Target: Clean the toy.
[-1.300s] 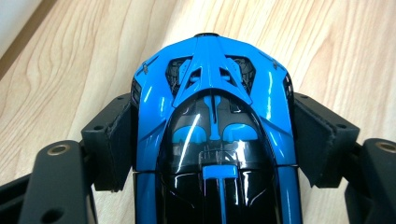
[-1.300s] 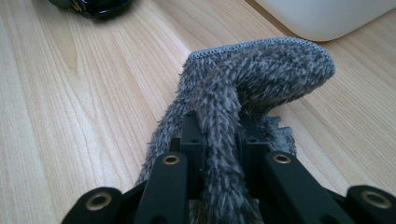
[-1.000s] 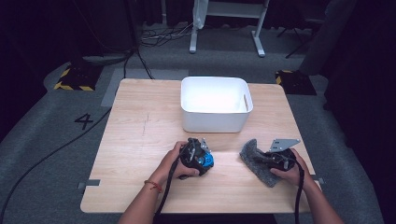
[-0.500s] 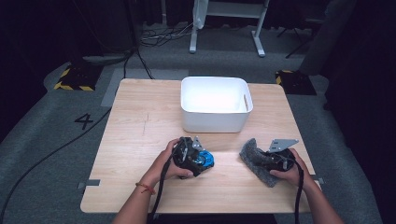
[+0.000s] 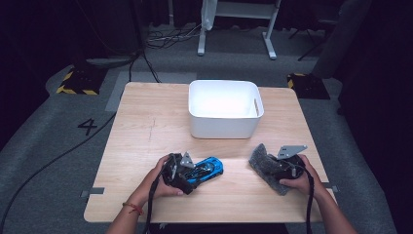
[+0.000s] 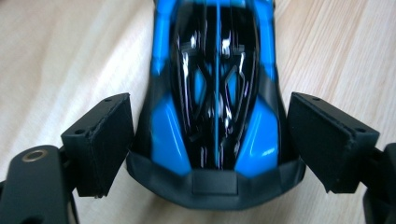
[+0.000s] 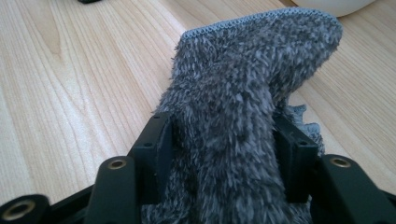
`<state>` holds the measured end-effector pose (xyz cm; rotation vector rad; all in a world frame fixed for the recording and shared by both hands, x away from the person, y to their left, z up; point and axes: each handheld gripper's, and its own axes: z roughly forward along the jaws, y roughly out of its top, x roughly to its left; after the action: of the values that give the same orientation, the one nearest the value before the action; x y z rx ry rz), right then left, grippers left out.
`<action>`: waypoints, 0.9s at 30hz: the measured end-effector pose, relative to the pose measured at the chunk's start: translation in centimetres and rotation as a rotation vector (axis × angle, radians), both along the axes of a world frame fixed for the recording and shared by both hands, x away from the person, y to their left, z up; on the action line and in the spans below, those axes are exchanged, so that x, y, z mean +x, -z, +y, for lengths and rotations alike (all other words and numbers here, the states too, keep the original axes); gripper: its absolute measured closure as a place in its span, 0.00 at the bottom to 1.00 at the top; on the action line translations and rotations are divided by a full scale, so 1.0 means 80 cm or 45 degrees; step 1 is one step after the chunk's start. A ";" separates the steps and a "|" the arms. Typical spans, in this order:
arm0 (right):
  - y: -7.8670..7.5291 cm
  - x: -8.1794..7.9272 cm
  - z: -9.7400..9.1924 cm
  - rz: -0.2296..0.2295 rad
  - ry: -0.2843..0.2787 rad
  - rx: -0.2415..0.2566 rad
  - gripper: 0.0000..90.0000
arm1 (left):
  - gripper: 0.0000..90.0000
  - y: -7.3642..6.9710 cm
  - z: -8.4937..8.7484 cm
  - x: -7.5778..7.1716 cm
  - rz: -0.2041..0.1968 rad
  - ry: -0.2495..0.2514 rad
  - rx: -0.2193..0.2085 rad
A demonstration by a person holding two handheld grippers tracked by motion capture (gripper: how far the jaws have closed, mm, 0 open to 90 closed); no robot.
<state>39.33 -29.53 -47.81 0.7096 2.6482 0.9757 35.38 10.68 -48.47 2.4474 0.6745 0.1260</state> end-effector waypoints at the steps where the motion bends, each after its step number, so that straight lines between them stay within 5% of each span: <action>1: 0.000 0.000 0.000 -0.001 0.000 -0.001 0.52 | 0.18 0.001 0.001 -0.003 -0.016 -0.007 0.018; 7: 0.000 -0.001 0.000 -0.002 -0.005 -0.003 0.51 | 0.21 0.003 0.013 -0.012 0.005 -0.055 -0.044; 14: -0.001 -0.001 0.000 -0.003 -0.004 -0.008 0.51 | 0.20 0.004 0.012 -0.030 -0.013 -0.103 -0.014; 27: 0.000 -0.002 0.002 -0.012 -0.017 -0.006 0.47 | 0.11 0.014 0.004 -0.037 -0.035 -0.180 -0.071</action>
<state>39.19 -29.36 -47.82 0.6852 2.6496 0.9737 32.44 11.00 -49.62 2.3402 0.8281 0.1934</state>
